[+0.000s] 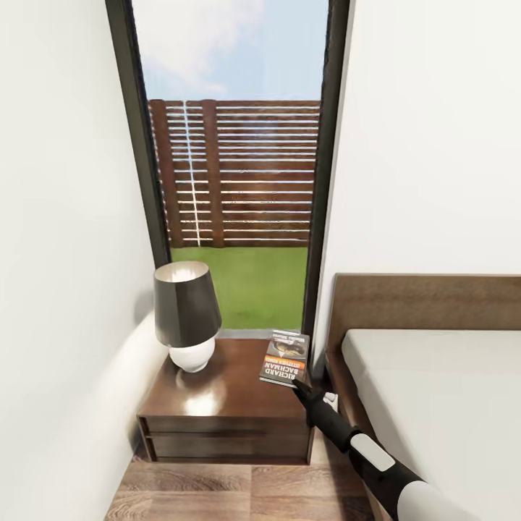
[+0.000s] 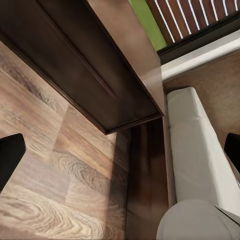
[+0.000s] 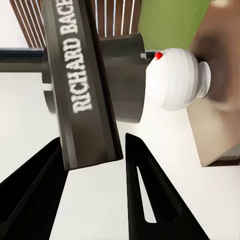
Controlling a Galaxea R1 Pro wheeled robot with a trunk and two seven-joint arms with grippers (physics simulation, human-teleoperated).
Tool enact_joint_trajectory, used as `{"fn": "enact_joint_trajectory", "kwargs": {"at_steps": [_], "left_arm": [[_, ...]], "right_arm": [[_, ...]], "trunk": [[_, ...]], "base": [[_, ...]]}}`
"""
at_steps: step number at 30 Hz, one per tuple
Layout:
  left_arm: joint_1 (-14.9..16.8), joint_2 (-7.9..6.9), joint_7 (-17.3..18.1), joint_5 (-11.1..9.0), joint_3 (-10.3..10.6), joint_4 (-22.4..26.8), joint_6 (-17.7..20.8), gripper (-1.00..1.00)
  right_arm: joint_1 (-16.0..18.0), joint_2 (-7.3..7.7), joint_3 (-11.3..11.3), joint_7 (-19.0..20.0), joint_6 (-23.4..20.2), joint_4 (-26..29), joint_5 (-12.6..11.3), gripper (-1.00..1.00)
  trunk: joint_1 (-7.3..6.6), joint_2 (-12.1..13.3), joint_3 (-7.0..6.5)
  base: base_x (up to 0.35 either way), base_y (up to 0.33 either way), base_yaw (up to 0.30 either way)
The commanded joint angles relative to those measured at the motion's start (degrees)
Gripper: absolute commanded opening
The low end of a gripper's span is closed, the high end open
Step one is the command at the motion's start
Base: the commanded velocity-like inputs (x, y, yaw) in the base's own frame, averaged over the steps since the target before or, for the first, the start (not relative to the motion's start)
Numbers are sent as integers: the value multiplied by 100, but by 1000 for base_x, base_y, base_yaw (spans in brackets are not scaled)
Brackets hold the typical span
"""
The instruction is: In the bedroom, move the book from the bed onto either nightstand, and place the two sandals side by side next to the bed.
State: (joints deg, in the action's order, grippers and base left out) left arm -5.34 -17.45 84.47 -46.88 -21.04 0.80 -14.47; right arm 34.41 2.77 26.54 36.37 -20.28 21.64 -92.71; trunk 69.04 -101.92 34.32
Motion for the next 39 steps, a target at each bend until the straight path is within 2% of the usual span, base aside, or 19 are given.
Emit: {"fn": "enact_joint_trajectory", "kwargs": {"at_steps": [1, 39], "left_arm": [[-2, 2, 5, 18, -23, 8, -37, 100], [-2, 4, 0, 39, -23, 8, -38, 100]], "right_arm": [[7, 4, 31, 11, -28, -2, -61, -100], [6, 4, 120, -65, -27, 32, -38, -100]], "trunk": [[1, -2, 5], [1, -2, 5]], "base": [[149, 0, 0], [164, 0, 0]]}}
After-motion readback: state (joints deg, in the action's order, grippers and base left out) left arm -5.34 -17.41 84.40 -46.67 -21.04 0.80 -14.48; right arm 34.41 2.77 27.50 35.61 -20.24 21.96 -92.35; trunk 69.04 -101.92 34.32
